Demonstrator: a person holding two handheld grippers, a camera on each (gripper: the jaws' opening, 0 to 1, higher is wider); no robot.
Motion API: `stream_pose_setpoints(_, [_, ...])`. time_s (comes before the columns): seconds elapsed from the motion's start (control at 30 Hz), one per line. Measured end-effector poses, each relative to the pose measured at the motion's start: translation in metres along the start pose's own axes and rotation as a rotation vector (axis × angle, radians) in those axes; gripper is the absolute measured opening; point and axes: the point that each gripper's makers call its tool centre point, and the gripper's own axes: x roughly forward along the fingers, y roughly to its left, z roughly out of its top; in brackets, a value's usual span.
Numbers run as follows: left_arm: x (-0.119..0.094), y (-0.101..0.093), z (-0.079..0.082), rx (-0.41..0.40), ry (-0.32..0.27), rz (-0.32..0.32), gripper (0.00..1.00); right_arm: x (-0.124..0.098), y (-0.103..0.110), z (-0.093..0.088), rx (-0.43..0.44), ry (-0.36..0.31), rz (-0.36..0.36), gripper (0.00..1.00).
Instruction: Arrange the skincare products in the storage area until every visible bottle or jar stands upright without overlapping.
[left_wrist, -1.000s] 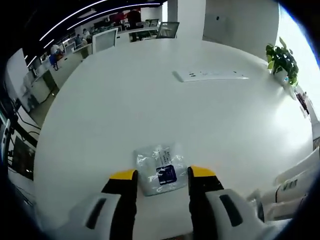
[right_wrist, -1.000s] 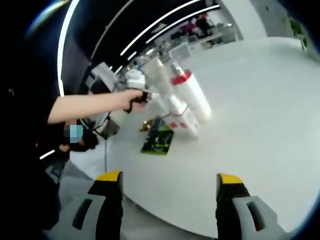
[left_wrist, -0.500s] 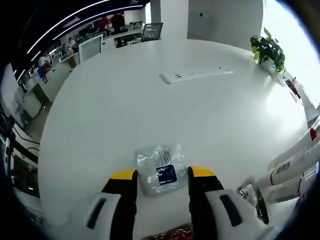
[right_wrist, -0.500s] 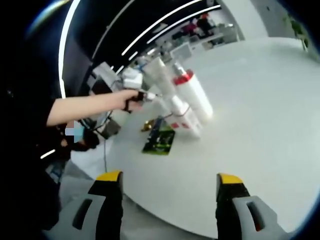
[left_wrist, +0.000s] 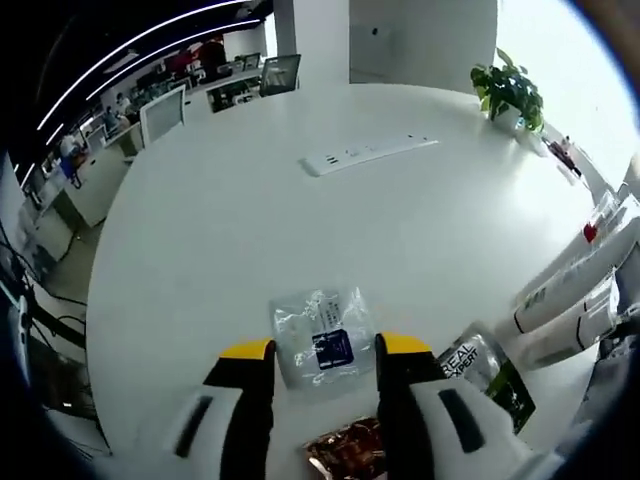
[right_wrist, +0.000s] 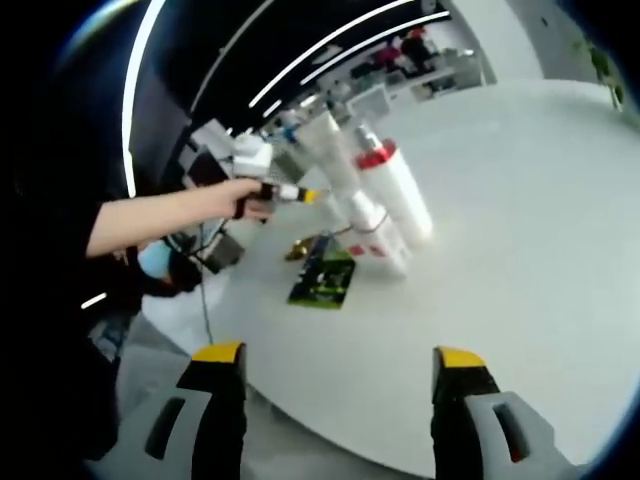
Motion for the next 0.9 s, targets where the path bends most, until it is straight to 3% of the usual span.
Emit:
stream_pose_setpoints(0.67, [-0.043, -0.006, -0.031, 0.046, -0.013, -0.058, 0.38, 0.003, 0.008, -0.008, -0.07, 0.05, 0.019, 0.78])
stream_pose_setpoints(0.9, [-0.058, -0.008, -0.05, 0.085, 0.008, -0.077, 0.38, 0.003, 0.01, -0.009, -0.081, 0.056, 0.03, 0.78])
